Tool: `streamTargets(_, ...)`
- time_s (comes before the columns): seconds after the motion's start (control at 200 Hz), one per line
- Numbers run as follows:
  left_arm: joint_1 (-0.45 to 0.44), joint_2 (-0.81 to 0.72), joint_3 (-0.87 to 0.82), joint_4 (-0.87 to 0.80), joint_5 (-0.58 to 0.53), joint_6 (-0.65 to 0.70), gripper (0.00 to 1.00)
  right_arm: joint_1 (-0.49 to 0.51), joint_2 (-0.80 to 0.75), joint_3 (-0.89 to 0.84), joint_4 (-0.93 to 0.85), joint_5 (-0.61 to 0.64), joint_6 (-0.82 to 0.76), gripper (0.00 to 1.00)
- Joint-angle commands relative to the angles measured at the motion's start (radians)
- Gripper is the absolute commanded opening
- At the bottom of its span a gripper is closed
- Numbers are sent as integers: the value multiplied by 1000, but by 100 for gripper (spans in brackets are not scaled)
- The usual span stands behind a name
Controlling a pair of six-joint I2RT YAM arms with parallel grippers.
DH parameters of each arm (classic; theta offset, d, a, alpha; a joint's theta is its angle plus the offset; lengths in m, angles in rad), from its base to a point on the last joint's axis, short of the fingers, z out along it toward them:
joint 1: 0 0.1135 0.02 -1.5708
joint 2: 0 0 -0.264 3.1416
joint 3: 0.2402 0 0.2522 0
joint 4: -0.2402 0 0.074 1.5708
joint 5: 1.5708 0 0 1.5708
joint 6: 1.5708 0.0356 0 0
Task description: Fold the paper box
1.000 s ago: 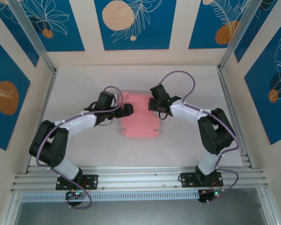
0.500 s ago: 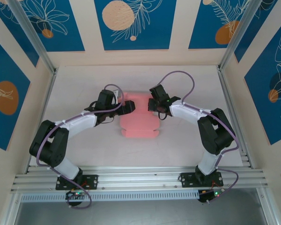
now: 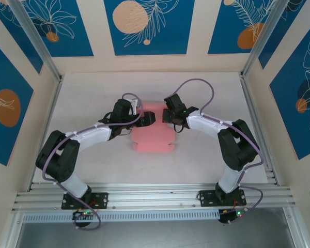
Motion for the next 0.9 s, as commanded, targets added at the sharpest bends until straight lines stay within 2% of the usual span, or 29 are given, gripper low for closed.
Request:
streamTargets(0.0,-6,-19,9,-7,3,19,93,4,13,24,-4,-3,27,0)
streamTargets(0.37,25,-268,-3,-257,12,175,99,-23,22,66,-112,-59,41,0)
streamTargets(0.465,56,-344,-8,-317,-61,205,98,-24,15,78,-154,-77,41,0)
streamTargets(0.56,103,-390,-7,-390,-206,245,95,-23,4,70,-171,-96,44,0)
streamTargets(0.62,147,-394,-10,-417,-260,252,93,-22,-10,59,-171,-104,47,0)
streamTargets(0.72,235,-384,-51,-380,-297,218,87,-21,-33,41,-169,-107,47,0)
streamTargets(0.895,369,-340,-155,-215,-275,97,74,-18,-59,23,-168,-117,40,0)
